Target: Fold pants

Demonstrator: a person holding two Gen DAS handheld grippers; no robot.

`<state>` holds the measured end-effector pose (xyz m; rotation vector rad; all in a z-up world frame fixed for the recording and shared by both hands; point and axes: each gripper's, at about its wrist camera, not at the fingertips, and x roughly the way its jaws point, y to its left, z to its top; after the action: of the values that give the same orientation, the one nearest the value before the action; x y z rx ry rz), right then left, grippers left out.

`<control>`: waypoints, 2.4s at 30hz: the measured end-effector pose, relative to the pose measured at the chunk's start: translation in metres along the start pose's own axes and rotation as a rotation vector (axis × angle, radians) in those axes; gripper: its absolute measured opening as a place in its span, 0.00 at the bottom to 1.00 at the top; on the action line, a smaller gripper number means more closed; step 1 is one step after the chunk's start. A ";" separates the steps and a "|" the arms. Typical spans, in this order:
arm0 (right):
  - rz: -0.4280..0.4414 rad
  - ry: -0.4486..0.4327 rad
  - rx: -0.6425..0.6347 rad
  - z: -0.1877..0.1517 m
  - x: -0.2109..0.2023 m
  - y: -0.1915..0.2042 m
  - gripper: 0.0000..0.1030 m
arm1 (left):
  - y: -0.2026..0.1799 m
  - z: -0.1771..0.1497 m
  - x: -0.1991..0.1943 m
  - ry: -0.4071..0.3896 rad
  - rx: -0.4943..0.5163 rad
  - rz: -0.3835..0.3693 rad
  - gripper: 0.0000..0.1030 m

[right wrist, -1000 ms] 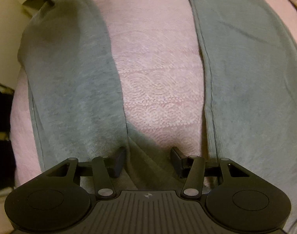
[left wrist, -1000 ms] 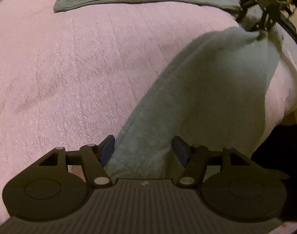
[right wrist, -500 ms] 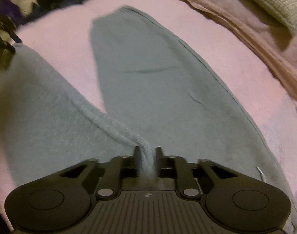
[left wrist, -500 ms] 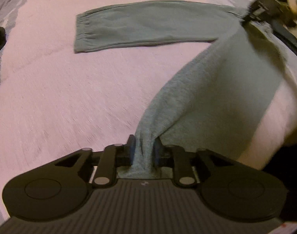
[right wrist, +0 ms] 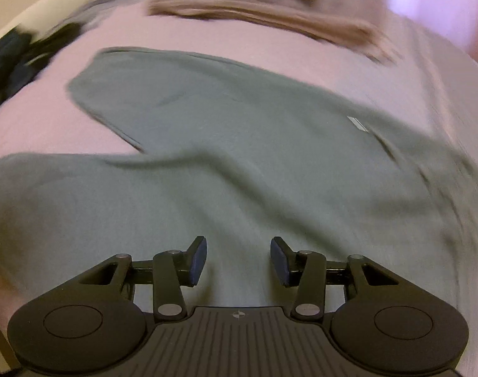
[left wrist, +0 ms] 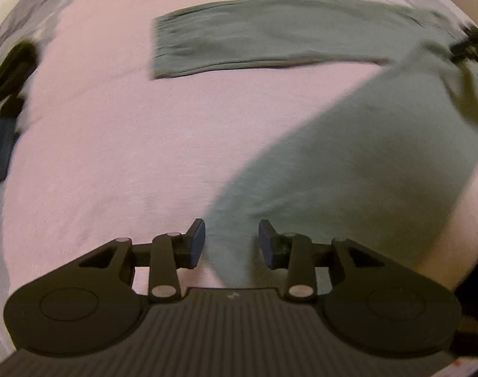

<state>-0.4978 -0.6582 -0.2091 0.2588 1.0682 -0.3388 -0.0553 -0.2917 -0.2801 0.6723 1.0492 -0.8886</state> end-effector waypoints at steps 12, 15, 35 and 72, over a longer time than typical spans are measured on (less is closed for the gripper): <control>-0.320 -0.028 0.558 -0.112 -0.109 -0.114 0.51 | -0.103 0.034 0.011 -0.075 0.264 -0.168 0.40; -0.345 -0.060 0.636 -0.124 -0.121 -0.158 0.51 | -0.141 0.065 0.012 -0.120 0.322 -0.211 0.42; 0.044 -0.272 0.811 -0.169 -0.114 -0.329 0.09 | -0.453 0.181 0.071 -0.041 0.505 -0.362 0.45; 0.046 -0.159 0.562 -0.002 -0.009 -0.390 0.00 | -0.463 0.307 0.133 -0.194 0.409 -0.432 0.45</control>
<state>-0.6564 -1.0149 -0.2190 0.7439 0.7920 -0.6062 -0.2926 -0.8104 -0.3188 0.6888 0.8552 -1.5414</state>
